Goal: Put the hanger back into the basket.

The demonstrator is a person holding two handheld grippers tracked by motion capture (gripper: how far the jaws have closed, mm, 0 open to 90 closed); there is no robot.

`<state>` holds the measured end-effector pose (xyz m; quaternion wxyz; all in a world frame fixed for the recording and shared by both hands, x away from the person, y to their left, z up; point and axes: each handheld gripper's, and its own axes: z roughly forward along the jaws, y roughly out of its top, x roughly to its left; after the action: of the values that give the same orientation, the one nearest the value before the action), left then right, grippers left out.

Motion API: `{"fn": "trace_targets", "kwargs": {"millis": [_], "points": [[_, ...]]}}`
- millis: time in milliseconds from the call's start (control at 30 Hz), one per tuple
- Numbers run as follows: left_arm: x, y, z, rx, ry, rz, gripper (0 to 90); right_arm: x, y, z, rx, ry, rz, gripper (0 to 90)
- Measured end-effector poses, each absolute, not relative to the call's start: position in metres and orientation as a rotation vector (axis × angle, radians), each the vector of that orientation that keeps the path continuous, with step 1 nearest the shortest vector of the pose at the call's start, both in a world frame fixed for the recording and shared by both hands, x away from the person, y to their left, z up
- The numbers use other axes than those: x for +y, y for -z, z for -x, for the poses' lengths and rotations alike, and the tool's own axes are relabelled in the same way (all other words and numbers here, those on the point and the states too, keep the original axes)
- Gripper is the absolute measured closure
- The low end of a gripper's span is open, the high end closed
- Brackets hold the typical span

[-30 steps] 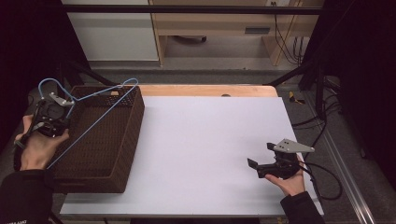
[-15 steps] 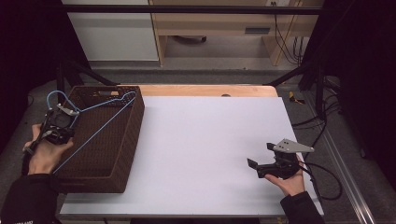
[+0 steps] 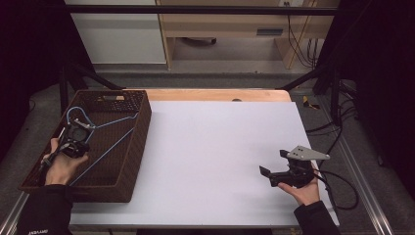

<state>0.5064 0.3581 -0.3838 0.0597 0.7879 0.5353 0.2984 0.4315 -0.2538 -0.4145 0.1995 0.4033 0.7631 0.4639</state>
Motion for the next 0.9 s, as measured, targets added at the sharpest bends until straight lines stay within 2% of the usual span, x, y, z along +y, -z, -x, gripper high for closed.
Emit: {"fn": "trace_targets", "kwargs": {"millis": [133,200,333,467,633,900], "points": [[0.358,0.388,-0.506,1.621,-0.871,-2.383,85.7,-0.254,0.414,-0.431,2.130,-1.302,-1.132,3.1],[0.358,0.386,-0.504,1.616,-0.864,-2.352,79.0,-0.255,0.413,-0.431,2.130,-1.303,-1.124,3.1],[0.358,0.374,-0.492,1.568,-0.854,-2.283,73.7,-0.254,0.413,-0.431,2.126,-1.311,-1.128,3.0],[0.353,0.360,-0.479,1.496,-0.848,-2.191,63.7,-0.256,0.412,-0.431,2.118,-1.320,-1.125,3.0],[0.343,0.346,-0.462,1.380,-0.847,-2.056,48.3,-0.257,0.411,-0.430,2.106,-1.330,-1.120,3.0],[0.325,0.338,-0.438,1.187,-0.767,-1.908,33.4,-0.258,0.411,-0.430,2.095,-1.343,-1.121,2.9]]}}
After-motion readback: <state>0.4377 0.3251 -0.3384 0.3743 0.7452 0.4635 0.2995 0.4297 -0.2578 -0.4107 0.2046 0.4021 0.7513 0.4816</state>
